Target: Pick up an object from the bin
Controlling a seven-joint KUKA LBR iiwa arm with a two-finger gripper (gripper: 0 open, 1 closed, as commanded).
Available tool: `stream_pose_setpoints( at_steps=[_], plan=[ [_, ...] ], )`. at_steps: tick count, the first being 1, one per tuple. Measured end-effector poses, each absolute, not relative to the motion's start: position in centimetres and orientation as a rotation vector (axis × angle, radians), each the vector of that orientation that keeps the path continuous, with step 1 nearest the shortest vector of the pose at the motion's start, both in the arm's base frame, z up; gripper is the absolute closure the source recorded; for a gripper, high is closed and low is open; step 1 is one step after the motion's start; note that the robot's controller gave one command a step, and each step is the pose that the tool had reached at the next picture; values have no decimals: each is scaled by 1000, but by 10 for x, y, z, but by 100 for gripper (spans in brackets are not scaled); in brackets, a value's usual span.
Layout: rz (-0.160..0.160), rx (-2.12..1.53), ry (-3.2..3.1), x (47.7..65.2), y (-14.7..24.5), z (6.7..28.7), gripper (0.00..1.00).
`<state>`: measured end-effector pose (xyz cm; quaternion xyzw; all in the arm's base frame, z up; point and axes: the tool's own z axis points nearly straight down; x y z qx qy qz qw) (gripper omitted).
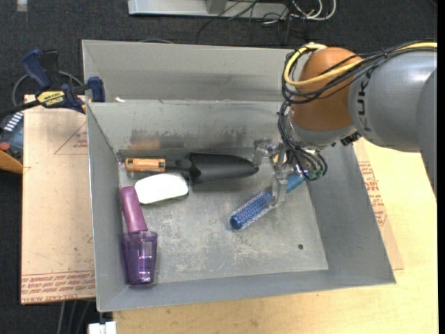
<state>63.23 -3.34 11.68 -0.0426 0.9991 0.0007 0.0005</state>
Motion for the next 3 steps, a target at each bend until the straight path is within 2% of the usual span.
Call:
stream_pose_setpoints(
  at_steps=[1,2,3],
  plan=[
    [2,-624,3075,591,7,95,0],
    [2,-667,3063,603,24,71,100],
    [2,-666,3063,603,24,71,100]
  ],
)
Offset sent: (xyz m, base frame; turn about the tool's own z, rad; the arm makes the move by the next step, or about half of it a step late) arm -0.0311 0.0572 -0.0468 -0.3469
